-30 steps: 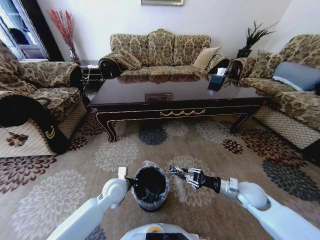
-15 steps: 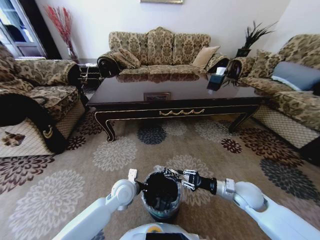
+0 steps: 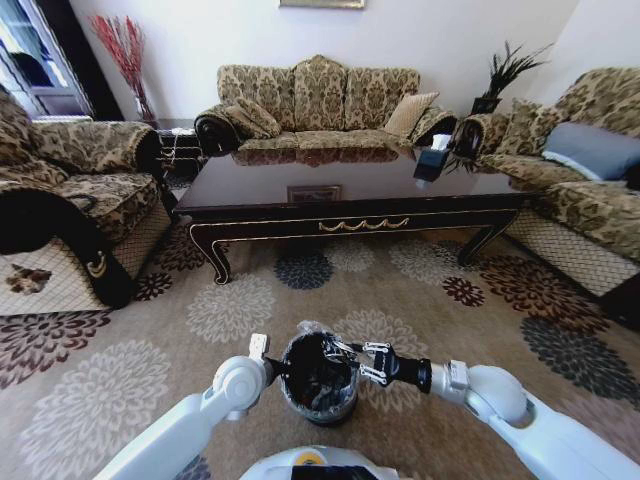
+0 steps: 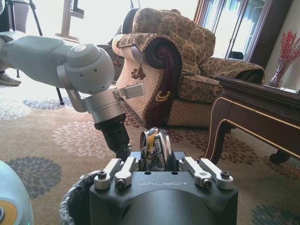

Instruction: Move to the front of the table and pick up the trash from the floor, then place it into the trash bin.

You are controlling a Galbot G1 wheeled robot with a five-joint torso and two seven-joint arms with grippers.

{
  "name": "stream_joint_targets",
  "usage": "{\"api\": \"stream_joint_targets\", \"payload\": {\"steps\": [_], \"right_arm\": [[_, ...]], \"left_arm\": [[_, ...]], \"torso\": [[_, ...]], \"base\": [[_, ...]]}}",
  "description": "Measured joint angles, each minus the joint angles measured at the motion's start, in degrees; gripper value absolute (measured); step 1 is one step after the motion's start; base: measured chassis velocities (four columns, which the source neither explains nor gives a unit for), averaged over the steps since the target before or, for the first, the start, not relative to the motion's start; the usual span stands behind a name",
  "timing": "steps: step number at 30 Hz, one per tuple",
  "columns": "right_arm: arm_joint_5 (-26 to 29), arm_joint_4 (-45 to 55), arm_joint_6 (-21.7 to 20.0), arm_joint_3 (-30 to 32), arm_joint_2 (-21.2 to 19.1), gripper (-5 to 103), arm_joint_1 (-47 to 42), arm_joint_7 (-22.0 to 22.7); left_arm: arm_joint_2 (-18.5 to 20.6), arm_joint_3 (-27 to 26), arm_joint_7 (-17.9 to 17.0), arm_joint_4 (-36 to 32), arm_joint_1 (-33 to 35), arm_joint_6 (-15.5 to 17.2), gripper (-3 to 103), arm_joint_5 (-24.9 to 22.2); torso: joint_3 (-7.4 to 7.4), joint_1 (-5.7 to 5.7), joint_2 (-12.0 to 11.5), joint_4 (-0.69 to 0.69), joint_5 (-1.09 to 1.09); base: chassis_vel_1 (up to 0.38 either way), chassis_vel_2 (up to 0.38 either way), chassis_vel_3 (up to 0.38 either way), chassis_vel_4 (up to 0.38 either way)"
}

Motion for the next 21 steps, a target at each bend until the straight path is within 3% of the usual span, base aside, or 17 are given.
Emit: {"api": "stream_joint_targets", "payload": {"steps": [1, 6, 8, 12, 14, 18, 21], "right_arm": [[0.0, 0.0, 0.0, 0.0, 0.0, 30, 0.0, 0.0], [-0.2, 0.7, -0.1, 0.8, 0.2, 57, -0.8, -0.3], [-0.2, 0.7, -0.1, 0.8, 0.2, 57, -0.9, -0.3], [-0.4, 0.7, -0.1, 1.1, 0.7, 79, -1.4, -0.4], [-0.2, 0.8, -0.1, 1.1, 0.8, 79, -1.4, -0.4], [1.6, 0.5, -0.3, 2.3, 0.4, 98, -1.9, 0.1], [2.8, -0.5, -0.2, 3.2, -0.3, 99, -2.7, 0.2]], "left_arm": [[0.0, 0.0, 0.0, 0.0, 0.0, 0.0, 0, 0.0], [0.1, 0.0, 0.0, 0.2, -0.2, -0.1, 0, 0.1], [0.2, -0.1, 0.0, 0.2, -0.1, -0.1, 0, 0.1], [0.7, -1.2, 0.0, 0.1, 0.4, -0.1, 0, 0.1], [0.8, -1.5, 0.0, 0.0, 0.5, -0.1, 0, 0.1], [2.1, -4.2, 0.5, 0.0, 1.4, -0.1, 0, -0.3], [3.6, -6.1, 0.9, 0.0, 1.9, -0.1, 0, -1.1]], "torso": [[0.0, 0.0, 0.0, 0.0, 0.0], [0.0, -0.01, 0.0, 0.0, 0.0], [0.0, -0.01, 0.0, 0.0, 0.01], [0.0, -0.01, 0.0, 0.0, 0.01], [0.0, -0.01, 0.0, 0.0, 0.01], [0.0, -0.01, 0.0, 0.0, 0.01], [0.0, -0.01, 0.0, 0.0, 0.0]], "base": [[0.0, 0.0, 0.0, 0.0], [0.0, 0.0, 0.0, 0.0], [0.0, 0.0, 0.0, 0.0], [0.0, 0.0, 0.0, 0.0], [0.0, 0.0, 0.0, 0.0], [0.0, 0.0, 0.0, 0.0], [0.0, 0.0, 0.0, 0.0]]}}
